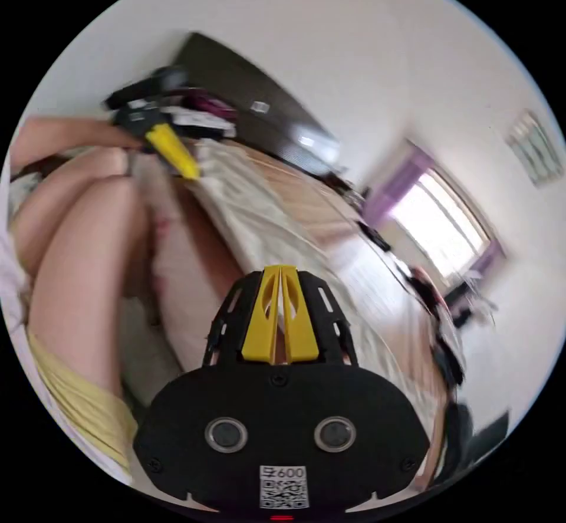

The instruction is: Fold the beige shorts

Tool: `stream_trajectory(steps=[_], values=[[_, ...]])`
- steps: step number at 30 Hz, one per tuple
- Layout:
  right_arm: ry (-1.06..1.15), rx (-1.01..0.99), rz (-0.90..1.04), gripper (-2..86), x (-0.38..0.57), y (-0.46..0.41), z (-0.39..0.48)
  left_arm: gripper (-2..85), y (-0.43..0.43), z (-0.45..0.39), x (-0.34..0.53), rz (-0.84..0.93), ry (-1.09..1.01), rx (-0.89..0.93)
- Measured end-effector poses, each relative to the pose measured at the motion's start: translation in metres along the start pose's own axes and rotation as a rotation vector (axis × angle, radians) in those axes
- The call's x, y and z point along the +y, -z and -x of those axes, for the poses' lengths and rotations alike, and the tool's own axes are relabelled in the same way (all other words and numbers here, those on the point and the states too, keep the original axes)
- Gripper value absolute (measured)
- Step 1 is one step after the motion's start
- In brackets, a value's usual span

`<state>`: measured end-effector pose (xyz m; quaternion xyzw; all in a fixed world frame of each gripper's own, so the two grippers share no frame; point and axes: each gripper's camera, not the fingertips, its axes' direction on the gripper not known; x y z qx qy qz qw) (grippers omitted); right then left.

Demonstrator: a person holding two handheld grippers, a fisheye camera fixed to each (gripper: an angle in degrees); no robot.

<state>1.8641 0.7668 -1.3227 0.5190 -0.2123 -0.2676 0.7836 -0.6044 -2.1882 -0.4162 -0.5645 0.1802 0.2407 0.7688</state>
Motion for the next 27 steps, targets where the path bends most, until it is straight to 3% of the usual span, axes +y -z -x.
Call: stream_trajectory(steps=[3, 6, 12, 27], values=[[0.106, -0.036, -0.099, -0.5, -0.093, -0.02, 0.144, 1.2, 0.006, 0.006, -0.036, 0.023, -0.052, -0.006], [0.099, -0.003, -0.084, 0.6, -0.152, -0.049, 0.221, 1.2, 0.015, 0.015, -0.061, 0.027, -0.059, 0.005], [0.245, 0.133, -0.061, 1.6, -0.191, -0.087, 0.368, 1.1, 0.038, 0.043, -0.102, -0.029, -0.004, 0.023], [0.275, 0.168, -0.045, 2.3, -0.203, -0.152, 0.552, 1.1, 0.081, 0.14, -0.2, -0.073, 0.037, 0.054]])
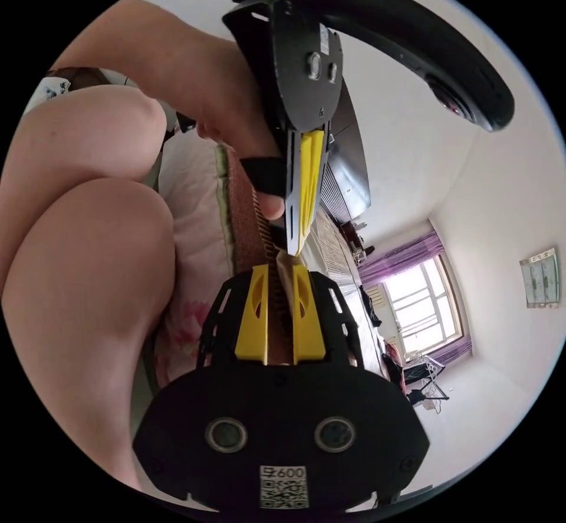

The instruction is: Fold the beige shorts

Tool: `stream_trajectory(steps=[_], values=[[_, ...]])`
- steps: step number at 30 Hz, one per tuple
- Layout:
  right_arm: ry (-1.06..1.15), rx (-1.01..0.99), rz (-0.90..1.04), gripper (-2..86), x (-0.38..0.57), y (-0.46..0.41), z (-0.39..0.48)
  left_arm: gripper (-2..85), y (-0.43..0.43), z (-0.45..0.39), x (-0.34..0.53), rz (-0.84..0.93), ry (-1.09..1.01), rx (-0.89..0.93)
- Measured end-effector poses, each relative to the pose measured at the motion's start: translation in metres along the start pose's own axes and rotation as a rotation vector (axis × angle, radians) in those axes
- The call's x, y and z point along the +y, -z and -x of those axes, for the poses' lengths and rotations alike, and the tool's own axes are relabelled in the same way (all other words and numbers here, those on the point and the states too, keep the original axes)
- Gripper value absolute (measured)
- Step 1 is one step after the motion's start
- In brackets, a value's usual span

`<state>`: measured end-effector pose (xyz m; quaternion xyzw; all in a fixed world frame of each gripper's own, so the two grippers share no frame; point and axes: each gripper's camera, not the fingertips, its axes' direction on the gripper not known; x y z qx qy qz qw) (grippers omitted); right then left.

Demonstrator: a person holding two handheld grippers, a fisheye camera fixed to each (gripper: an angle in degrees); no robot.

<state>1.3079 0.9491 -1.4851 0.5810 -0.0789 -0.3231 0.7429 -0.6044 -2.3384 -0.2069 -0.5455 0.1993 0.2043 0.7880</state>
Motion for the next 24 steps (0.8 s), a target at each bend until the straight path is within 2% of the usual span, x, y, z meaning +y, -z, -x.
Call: stream_trajectory(steps=[3, 7, 13, 18, 22, 24], values=[[-0.065, -0.082, 0.005, 2.2, -0.01, -0.017, 0.014, 1.2, 0.008, 0.03, -0.019, -0.012, 0.028, 0.016], [-0.136, -0.062, 0.009, 0.0, -0.007, -0.033, 0.03, 1.3, 0.015, 0.071, -0.035, -0.025, 0.07, 0.044], [-0.149, -0.157, 0.009, -0.8, 0.022, -0.046, 0.054, 1.5, 0.029, 0.171, -0.033, -0.11, 0.141, 0.183], [-0.11, -0.159, 0.012, -0.8, 0.045, -0.062, 0.083, 1.3, -0.014, 0.339, -0.019, -0.034, 0.356, 0.063], [-0.076, -0.145, -0.005, -0.8, 0.07, -0.069, 0.103, 1.1, -0.073, 0.476, 0.001, 0.015, 0.647, 0.118], [-0.059, -0.138, -0.022, -0.8, 0.089, -0.075, 0.111, 1.0, -0.126, 0.538, 0.016, 0.126, 0.761, 0.152]])
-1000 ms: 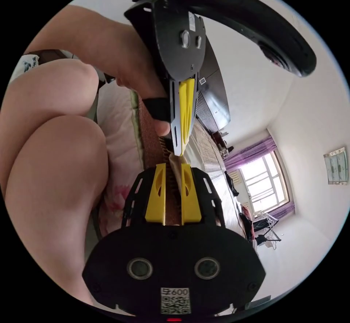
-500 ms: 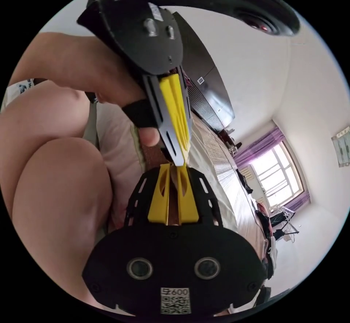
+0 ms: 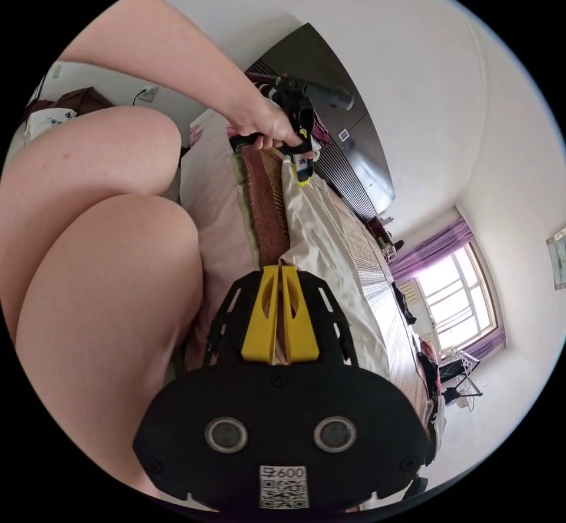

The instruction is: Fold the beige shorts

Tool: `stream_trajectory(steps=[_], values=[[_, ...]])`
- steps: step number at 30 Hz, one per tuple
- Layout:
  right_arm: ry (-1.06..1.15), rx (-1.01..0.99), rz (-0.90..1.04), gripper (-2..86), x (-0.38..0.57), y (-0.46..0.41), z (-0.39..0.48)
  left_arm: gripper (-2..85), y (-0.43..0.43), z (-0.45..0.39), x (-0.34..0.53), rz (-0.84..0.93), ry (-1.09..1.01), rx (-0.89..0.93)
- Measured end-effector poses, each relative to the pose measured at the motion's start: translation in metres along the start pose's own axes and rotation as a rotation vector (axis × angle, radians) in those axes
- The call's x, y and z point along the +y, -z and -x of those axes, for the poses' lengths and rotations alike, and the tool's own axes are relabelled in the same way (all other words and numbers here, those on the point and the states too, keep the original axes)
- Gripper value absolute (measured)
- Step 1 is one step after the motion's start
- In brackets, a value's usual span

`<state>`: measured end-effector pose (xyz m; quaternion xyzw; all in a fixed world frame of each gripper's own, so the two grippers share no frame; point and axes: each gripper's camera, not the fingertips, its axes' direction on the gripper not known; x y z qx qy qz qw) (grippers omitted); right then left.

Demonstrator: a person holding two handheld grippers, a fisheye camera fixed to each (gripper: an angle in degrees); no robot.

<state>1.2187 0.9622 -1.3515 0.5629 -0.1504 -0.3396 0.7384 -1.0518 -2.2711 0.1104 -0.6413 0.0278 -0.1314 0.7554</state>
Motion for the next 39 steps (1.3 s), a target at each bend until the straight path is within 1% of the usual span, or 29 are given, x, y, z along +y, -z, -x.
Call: stream_trajectory(steps=[1, 3, 5, 7, 11, 13, 15, 17, 19, 21, 22, 24, 25, 26, 27, 29, 31, 32, 34, 35, 37, 39], values=[[0.001, -0.003, -0.003, -0.8, 0.005, -0.002, 0.0, 0.9, -0.012, 0.008, -0.007, 0.037, -0.009, -0.002], [0.004, -0.036, 0.001, -0.8, 0.022, -0.012, -0.006, 0.8, -0.018, 0.026, -0.027, 0.039, -0.027, 0.016], [0.005, -0.063, -0.002, -0.8, 0.035, -0.021, -0.014, 0.8, -0.017, 0.029, -0.04, 0.05, -0.054, -0.005], [0.013, -0.084, -0.002, -0.8, 0.049, -0.03, -0.022, 0.8, -0.016, 0.034, -0.048, 0.045, -0.053, -0.014], [0.107, -0.056, 0.004, -0.8, 0.085, -0.047, -0.026, 0.8, -0.01, 0.05, -0.054, -0.009, -0.026, -0.003], [0.088, -0.065, 0.015, -0.8, 0.104, -0.053, -0.041, 0.8, -0.007, 0.049, -0.056, -0.027, -0.033, -0.025], [-0.07, -0.138, 0.027, -0.8, 0.131, -0.057, -0.09, 0.8, -0.003, 0.043, -0.058, -0.045, -0.053, -0.07], [-0.207, -0.203, -0.015, -0.8, 0.156, -0.051, -0.138, 0.8, 0.001, 0.041, -0.056, -0.061, -0.05, -0.096], [-0.308, -0.173, -0.048, -0.8, 0.181, -0.045, -0.19, 0.8, 0.006, 0.039, -0.051, -0.075, -0.04, -0.121], [-0.383, -0.032, -0.018, -0.8, 0.22, -0.064, -0.271, 0.8, 0.013, 0.033, -0.04, -0.098, -0.049, -0.155], [-0.401, -0.006, 0.004, -0.8, 0.231, -0.075, -0.294, 0.8, 0.014, 0.031, -0.038, -0.101, -0.052, -0.163], [-0.475, 0.007, 0.111, -0.8, 0.289, -0.139, -0.393, 0.7, 0.02, 0.023, -0.04, -0.084, -0.086, -0.187], [-0.499, -0.004, 0.149, -0.8, 0.305, -0.158, -0.418, 0.6, 0.022, 0.021, -0.043, -0.072, -0.092, -0.191], [-0.559, -0.031, 0.231, -0.8, 0.341, -0.199, -0.466, 0.6, 0.027, 0.02, -0.048, -0.059, -0.094, -0.199], [-0.598, -0.07, 0.307, -0.8, 0.375, -0.237, -0.506, 0.6, 0.036, 0.022, -0.052, -0.09, -0.087, -0.208], [-0.623, -0.09, 0.341, -0.8, 0.419, -0.28, -0.548, 0.5, 0.049, 0.026, -0.062, -0.158, -0.088, -0.217], [-0.673, -0.134, 0.314, -0.8, 0.46, -0.316, -0.579, 0.5, 0.051, 0.028, -0.078, -0.183, -0.098, -0.235], [-0.705, -0.211, 0.306, -0.8, 0.485, -0.343, -0.597, 0.6, 0.042, 0.028, -0.09, -0.171, -0.121, -0.238], [-0.765, -0.264, 0.34, -0.8, 0.523, -0.383, -0.618, 0.6, 0.007, 0.023, -0.105, -0.075, -0.193, -0.245], [-0.76, -0.284, 0.384, -0.8, 0.55, -0.408, -0.625, 0.7, -0.027, 0.022, -0.108, 0.044, -0.225, -0.289], [-0.748, -0.315, 0.357, -0.8, 0.586, -0.42, -0.639, 0.7, -0.048, 0.013, -0.095, 0.031, -0.269, -0.331], [-0.828, -0.304, 0.393, -0.8, 0.636, -0.426, -0.672, 0.7, -0.059, -0.008, -0.08, 0.027, -0.312, -0.396]])
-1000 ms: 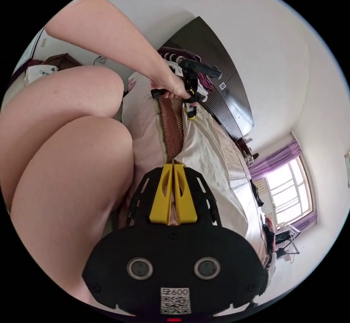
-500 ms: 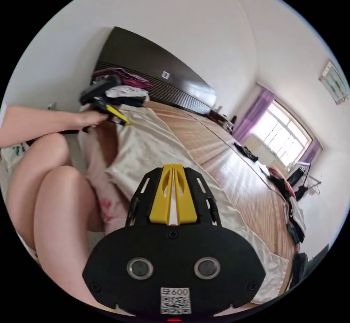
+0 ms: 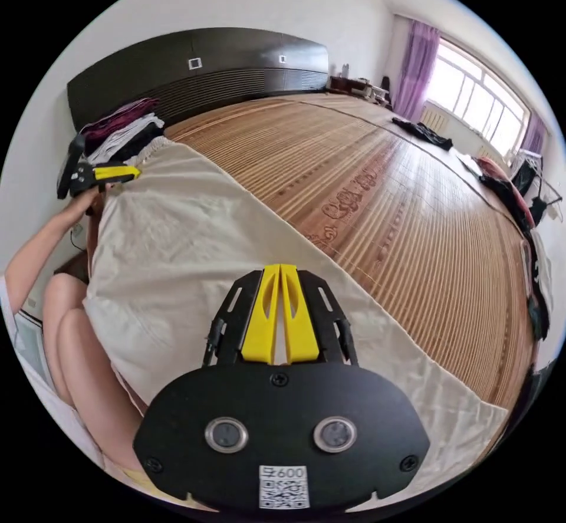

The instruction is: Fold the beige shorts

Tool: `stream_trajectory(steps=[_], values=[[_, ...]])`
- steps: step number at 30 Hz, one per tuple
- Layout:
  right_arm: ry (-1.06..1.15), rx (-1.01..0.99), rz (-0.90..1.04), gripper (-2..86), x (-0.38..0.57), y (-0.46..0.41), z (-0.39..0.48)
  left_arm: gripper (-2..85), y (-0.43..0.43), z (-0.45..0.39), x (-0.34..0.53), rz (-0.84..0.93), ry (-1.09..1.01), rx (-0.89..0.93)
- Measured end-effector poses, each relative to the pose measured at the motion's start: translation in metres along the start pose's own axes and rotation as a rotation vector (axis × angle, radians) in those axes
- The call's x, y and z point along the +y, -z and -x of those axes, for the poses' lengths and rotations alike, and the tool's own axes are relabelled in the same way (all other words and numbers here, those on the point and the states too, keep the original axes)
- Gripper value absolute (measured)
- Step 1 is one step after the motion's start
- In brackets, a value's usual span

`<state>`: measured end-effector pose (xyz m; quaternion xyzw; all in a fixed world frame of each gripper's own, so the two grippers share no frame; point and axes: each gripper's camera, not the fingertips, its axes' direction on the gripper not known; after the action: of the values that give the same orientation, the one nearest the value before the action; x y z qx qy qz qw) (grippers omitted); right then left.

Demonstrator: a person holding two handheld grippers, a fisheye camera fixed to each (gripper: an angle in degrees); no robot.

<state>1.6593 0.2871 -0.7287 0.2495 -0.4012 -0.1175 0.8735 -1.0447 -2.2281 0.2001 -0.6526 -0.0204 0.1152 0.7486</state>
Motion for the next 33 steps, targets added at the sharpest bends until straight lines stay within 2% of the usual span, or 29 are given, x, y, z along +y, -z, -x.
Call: stream_trajectory(steps=[2, 4, 8, 12, 14, 16, 17, 20, 22, 23, 24, 25, 27, 29, 32, 33], values=[[-0.087, 0.012, 0.014, -0.9, 0.005, 0.001, -0.038, 0.7, -0.002, -0.016, 0.01, -0.014, -0.008, -0.031], [-0.108, -0.068, 0.002, -0.9, 0.008, 0.005, -0.05, 0.7, -0.004, -0.028, 0.016, -0.015, -0.014, -0.043], [0.058, -0.368, -0.045, -0.9, 0.003, 0.006, -0.003, 0.7, -0.006, -0.046, 0.035, -0.021, -0.008, -0.031], [0.28, -0.723, 0.094, -0.9, -0.001, -0.037, 0.046, 0.7, -0.009, -0.046, 0.057, -0.028, 0.043, 0.067], [0.301, -0.772, 0.141, -0.9, 0.003, -0.057, 0.044, 0.7, -0.012, -0.045, 0.067, -0.028, 0.068, 0.116], [0.26, -0.722, 0.165, -0.9, 0.008, -0.074, 0.025, 0.7, -0.013, -0.05, 0.079, -0.034, 0.082, 0.145], [0.216, -0.647, 0.183, -0.9, 0.013, -0.083, 0.005, 0.7, -0.012, -0.058, 0.086, -0.039, 0.083, 0.142], [0.057, -0.616, 0.138, -0.9, 0.029, -0.084, -0.07, 0.6, 0.011, -0.095, 0.105, -0.038, 0.076, 0.085], [-0.04, -0.613, 0.098, -0.9, 0.043, -0.079, -0.113, 0.6, 0.07, -0.132, 0.134, -0.202, 0.122, 0.033], [-0.052, -0.649, 0.069, -0.9, 0.053, -0.076, -0.133, 0.6, 0.119, -0.169, 0.158, -0.369, 0.106, 0.039], [-0.052, -0.708, 0.071, -0.9, 0.06, -0.079, -0.146, 0.6, 0.158, -0.211, 0.173, -0.485, 0.03, 0.124], [-0.047, -0.746, 0.087, -0.9, 0.062, -0.084, -0.15, 0.6, 0.174, -0.233, 0.176, -0.513, -0.034, 0.198], [0.007, -0.838, 0.219, -0.9, 0.065, -0.112, -0.152, 0.7, 0.197, -0.319, 0.162, -0.418, -0.228, 0.516], [0.083, -0.818, 0.24, -0.9, 0.07, -0.122, -0.146, 0.7, 0.186, -0.382, 0.153, -0.289, -0.307, 0.681], [0.117, -0.767, 0.253, -0.9, 0.078, -0.135, -0.163, 0.7, 0.135, -0.461, 0.166, -0.087, -0.347, 0.693], [0.101, -0.783, 0.253, -0.8, 0.077, -0.141, -0.18, 0.6, 0.134, -0.468, 0.183, -0.139, -0.327, 0.682]])
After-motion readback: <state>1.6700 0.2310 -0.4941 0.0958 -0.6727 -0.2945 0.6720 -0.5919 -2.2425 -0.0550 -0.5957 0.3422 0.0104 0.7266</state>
